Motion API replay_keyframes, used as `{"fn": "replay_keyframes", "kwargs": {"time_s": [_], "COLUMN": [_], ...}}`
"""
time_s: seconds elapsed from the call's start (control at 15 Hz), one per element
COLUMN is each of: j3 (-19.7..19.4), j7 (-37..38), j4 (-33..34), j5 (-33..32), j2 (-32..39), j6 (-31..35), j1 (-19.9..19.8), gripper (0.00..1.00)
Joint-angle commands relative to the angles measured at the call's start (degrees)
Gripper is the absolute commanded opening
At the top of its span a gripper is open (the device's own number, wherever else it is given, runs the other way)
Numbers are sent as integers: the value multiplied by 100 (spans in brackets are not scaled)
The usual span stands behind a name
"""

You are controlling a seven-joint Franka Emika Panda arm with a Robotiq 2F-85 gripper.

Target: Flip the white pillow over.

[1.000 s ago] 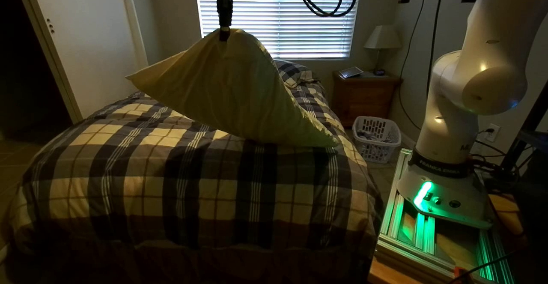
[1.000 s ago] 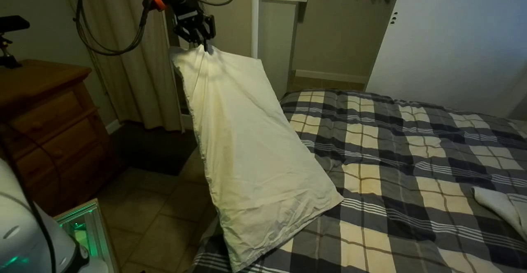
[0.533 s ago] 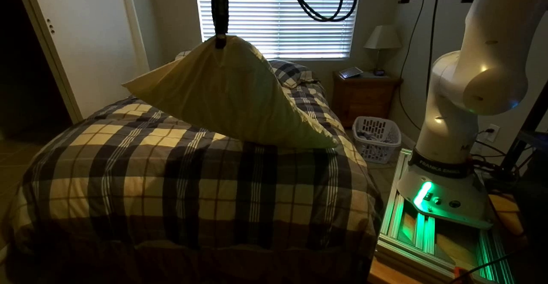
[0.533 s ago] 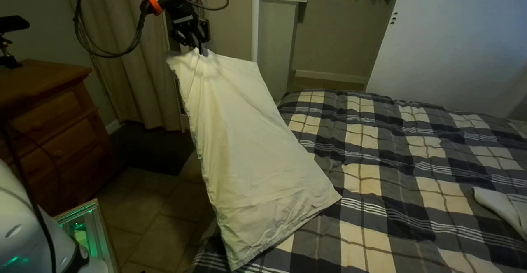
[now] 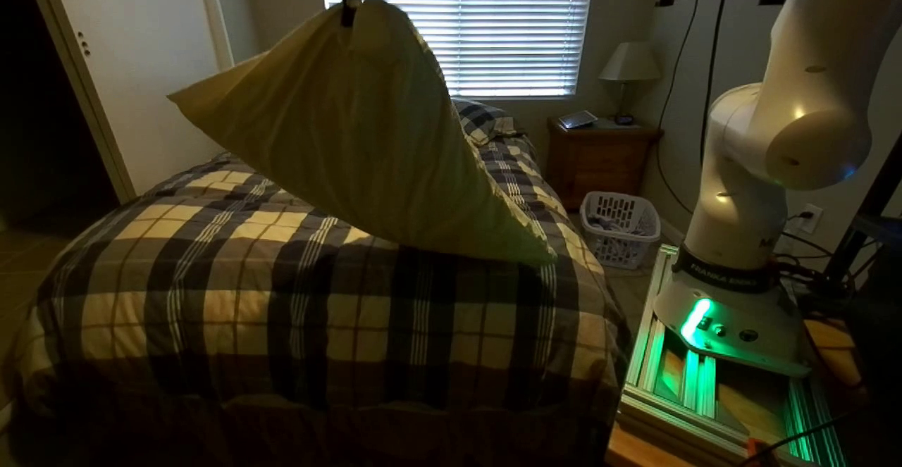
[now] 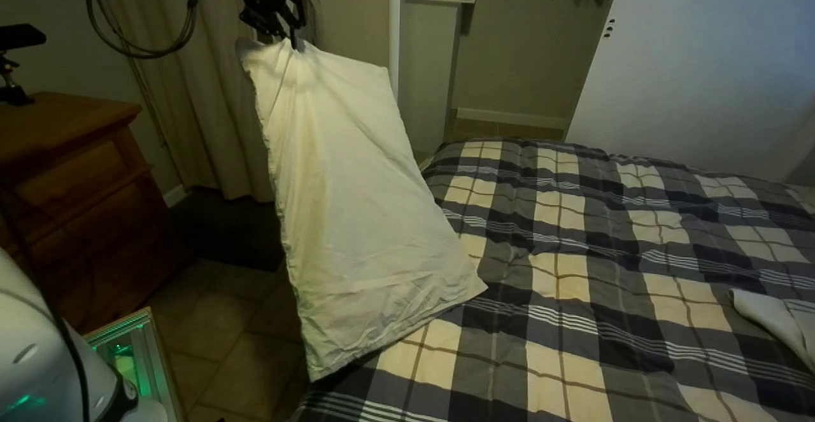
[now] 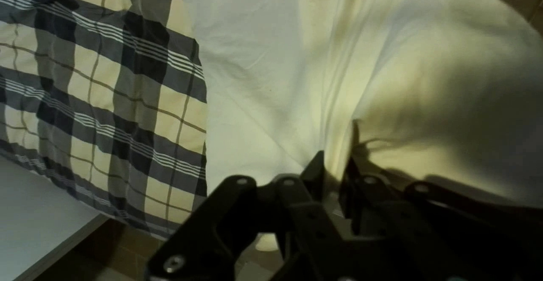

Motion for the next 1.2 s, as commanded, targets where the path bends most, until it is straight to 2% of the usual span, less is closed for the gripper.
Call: {"fn": "replay_keyframes", "kwargs": {"time_s": [0.0, 0.4, 0.6, 0.67, 1.13], "j3": [-4, -318, -382, -522, -687], "j7": [-417, -1635, -1905, -2055, -1834], "j4": [478, 427, 419, -82, -603], "j5": [-546, -1169, -1356, -1501, -2610], "j2": [-356, -740, -777, -973, -1016], "j6": [-632, -794, -746, -519, 4], "j1": [-50, -200, -244, -315, -512], "gripper": [2, 2, 2, 2, 2]}}
